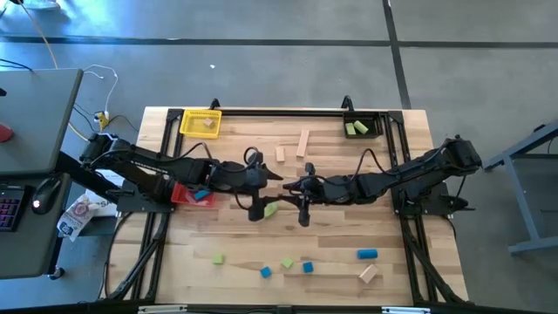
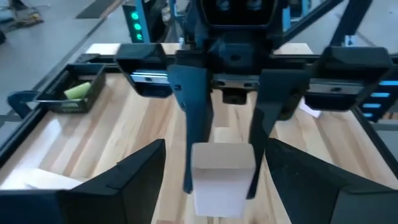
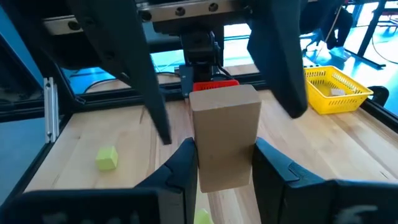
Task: Sort & place blocks by color
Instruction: Put the brown block into the yellow bin
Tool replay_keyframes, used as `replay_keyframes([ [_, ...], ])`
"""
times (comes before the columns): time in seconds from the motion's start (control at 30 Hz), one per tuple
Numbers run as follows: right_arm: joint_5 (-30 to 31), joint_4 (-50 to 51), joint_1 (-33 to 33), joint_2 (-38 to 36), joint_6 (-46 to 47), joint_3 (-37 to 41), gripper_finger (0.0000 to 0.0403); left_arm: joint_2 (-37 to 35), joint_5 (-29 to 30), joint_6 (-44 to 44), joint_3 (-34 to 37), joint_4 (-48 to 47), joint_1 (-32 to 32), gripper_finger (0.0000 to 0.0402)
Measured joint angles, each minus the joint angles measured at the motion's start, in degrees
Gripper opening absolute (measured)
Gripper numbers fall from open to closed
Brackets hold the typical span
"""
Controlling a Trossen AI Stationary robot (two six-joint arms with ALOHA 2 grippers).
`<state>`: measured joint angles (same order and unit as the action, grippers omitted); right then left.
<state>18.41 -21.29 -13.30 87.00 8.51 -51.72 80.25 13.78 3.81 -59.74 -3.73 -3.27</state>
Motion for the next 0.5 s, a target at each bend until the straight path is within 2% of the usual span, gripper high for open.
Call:
replay_keyframes([
  [0.2,0.0,-0.2,0.0,0.0,0.3,0.0,0.0087,0.0,0.6,-1.5,0.0,-0.2,0.0,0.0229],
  [0.5,0.2,-0.3,0.0,0.0,0.1,0.0,0.0087,0.0,0.0,-1.9,0.0,-0.5,0.2,0.0122],
])
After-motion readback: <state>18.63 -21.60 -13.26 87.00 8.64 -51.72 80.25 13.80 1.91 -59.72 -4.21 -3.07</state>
